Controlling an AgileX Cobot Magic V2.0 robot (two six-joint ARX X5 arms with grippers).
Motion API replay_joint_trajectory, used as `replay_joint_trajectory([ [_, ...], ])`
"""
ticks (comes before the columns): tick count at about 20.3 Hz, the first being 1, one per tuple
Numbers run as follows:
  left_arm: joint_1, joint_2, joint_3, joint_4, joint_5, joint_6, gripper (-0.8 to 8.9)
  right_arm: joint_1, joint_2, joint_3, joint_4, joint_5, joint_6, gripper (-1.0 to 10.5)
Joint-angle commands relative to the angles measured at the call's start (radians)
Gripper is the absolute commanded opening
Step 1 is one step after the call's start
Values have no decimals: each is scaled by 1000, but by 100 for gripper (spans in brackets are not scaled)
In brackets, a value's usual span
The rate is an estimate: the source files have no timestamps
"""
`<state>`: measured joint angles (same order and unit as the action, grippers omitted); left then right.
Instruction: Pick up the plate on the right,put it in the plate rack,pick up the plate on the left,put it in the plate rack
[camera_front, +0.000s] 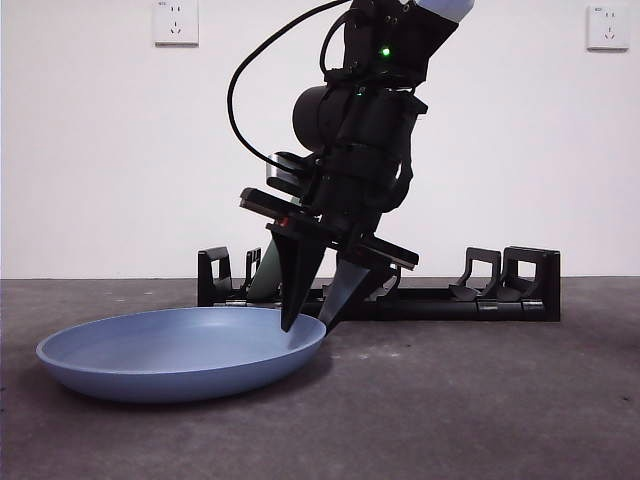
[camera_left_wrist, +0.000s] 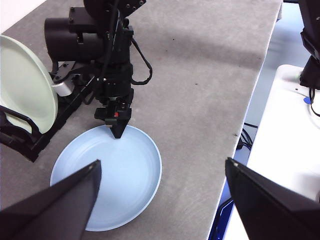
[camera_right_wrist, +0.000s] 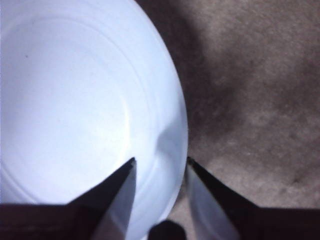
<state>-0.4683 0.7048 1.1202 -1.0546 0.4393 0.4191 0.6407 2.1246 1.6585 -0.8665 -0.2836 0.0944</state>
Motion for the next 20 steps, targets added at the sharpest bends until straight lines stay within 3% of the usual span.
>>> replay_joint_trajectory([
  [1,-9,1,2,0,2,12,420,3,18,-11,0,4,15,111],
  [4,-14,2,2,0,2,12,419,3,18,-11,1,4,15,-11],
  [13,-64,24,2,-8,-2,37,419,2,18,-11,9,4,18,-11],
  [20,-295,111,2,-74,-233,143,420,-29,-113,-6,-100,-4,-29,-12],
])
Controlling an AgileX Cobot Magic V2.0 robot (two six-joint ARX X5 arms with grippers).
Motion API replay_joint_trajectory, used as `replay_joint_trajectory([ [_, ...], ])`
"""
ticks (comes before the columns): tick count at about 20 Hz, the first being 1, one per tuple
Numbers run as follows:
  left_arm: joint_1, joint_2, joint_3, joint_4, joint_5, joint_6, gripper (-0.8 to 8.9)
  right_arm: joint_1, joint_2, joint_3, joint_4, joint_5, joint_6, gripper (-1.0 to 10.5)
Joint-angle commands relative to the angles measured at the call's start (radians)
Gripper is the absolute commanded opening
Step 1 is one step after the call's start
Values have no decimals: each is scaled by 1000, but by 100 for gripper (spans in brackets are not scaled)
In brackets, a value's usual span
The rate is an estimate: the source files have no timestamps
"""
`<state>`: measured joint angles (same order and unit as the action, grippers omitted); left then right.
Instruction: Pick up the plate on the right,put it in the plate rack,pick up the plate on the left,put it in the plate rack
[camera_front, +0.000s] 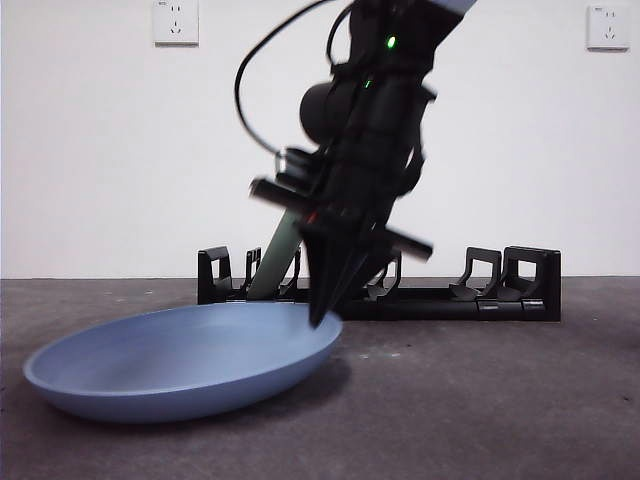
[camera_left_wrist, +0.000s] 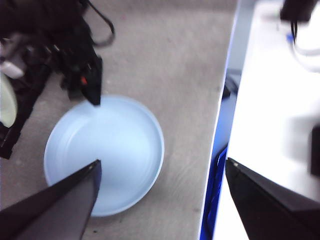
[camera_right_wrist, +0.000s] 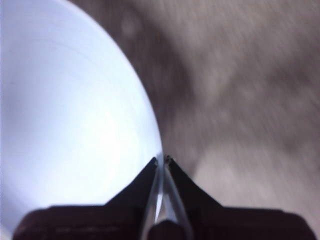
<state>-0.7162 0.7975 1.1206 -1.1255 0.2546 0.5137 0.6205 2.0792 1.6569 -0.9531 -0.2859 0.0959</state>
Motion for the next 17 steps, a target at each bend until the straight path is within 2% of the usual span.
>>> replay_joint_trajectory([
  [1,-89,40,2,-3,-95,64,420,-22,-117,-5,-34,-2,-35,-12],
  [4,-191,103,2,10,-188,108,420,-56,-249,-5,-107,-2,-50,-12],
  [7,-287,178,2,86,-310,169,420,-88,-364,-5,-189,-13,-65,-12],
  [11,-367,284,2,186,-450,255,419,-98,-461,-5,-265,-33,-76,-12],
  [13,-383,335,2,211,-488,278,411,-98,-492,-5,-283,-39,-76,-12],
  [16,-387,388,2,237,-491,277,395,-98,-522,-5,-307,-39,-76,-11],
  [17,-387,397,2,238,-491,276,328,-98,-529,-5,-313,-39,-76,-11],
])
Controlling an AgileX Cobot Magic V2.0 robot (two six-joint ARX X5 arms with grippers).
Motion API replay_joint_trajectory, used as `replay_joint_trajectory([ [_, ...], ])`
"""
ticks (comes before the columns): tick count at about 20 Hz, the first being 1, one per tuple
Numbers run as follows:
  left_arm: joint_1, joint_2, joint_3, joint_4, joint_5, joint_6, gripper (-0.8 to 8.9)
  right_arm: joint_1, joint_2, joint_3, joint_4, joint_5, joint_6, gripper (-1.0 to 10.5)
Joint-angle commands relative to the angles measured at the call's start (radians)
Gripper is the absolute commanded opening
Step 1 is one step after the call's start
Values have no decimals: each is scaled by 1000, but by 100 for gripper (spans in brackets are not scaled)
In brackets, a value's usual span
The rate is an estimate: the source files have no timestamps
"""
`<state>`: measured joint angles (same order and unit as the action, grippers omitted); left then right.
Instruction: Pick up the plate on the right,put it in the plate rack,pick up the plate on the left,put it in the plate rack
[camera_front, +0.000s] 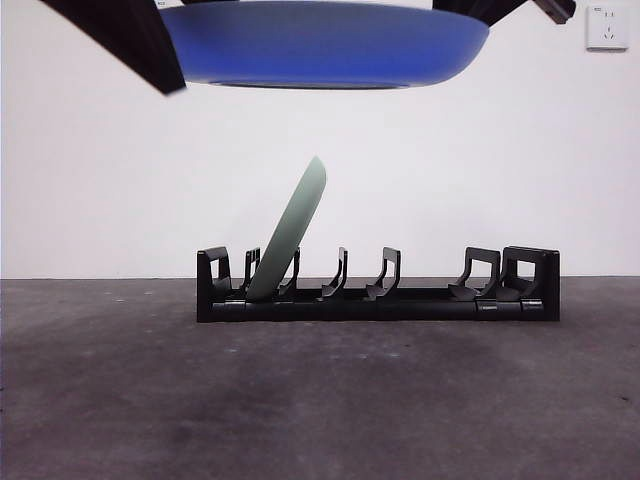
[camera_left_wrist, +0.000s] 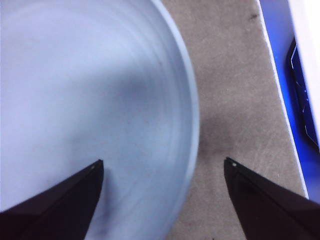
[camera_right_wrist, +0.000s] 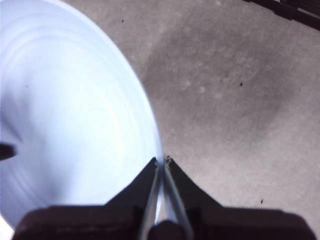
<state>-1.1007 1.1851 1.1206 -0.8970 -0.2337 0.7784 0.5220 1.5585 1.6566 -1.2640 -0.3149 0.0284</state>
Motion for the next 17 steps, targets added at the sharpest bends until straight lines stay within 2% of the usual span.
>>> replay_joint_trajectory([
  [1,-3,10,2,8,-3,10,208,0,-13,-4,-7,-9,-9,-11],
  [2,-3,10,2,8,-2,7,97,0,-16,-4,-13,-7,-8,-11],
  [3,-3,8,2,5,-2,-3,26,0,-17,-4,-19,1,-7,-11],
  [4,-3,6,2,1,-1,-23,-5,0,-17,-4,-23,8,-7,-11],
  [6,-3,3,2,-8,6,-51,-5,0,-17,-4,-24,9,-6,-11],
  [11,-18,-2,2,-21,6,-53,-6,-1,-17,-4,-24,18,-3,-11],
  [14,-18,-2,2,-23,60,-53,-6,0,-18,-4,-25,35,-3,3],
  [15,-18,-2,2,-21,77,-54,-6,0,-19,-4,-24,35,-3,34],
  [17,-18,-2,2,-12,87,-57,-6,-1,-31,-4,-20,44,-3,263],
])
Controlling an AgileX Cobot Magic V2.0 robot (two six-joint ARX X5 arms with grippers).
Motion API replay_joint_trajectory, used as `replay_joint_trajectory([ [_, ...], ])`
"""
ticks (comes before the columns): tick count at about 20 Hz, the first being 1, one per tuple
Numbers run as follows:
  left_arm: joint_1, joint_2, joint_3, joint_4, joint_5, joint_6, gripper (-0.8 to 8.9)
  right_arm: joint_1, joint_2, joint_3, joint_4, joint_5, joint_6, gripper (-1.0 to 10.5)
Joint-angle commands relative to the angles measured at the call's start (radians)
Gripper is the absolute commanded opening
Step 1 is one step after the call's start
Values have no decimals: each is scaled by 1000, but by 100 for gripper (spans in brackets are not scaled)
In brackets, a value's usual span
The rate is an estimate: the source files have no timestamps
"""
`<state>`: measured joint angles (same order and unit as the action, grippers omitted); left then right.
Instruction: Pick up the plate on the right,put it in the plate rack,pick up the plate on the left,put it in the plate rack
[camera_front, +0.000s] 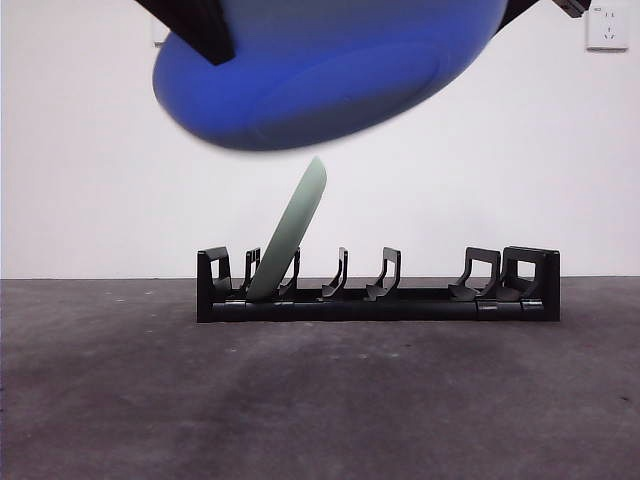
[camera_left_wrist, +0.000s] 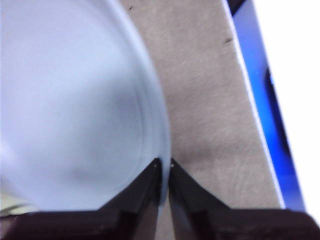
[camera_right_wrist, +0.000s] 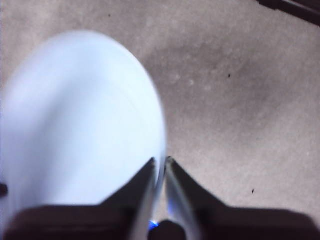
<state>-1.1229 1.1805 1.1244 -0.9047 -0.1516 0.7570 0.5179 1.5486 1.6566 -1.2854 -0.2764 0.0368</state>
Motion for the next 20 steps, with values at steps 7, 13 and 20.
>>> replay_joint_trajectory([
  [7,18,26,-2,226,127,-71,-7,4,-231,3,71,161,39,351],
  [13,133,141,-2,639,243,-272,-7,5,-523,3,101,244,95,346],
  [20,313,332,1,1161,352,-629,-8,5,-703,3,-77,297,118,344],
])
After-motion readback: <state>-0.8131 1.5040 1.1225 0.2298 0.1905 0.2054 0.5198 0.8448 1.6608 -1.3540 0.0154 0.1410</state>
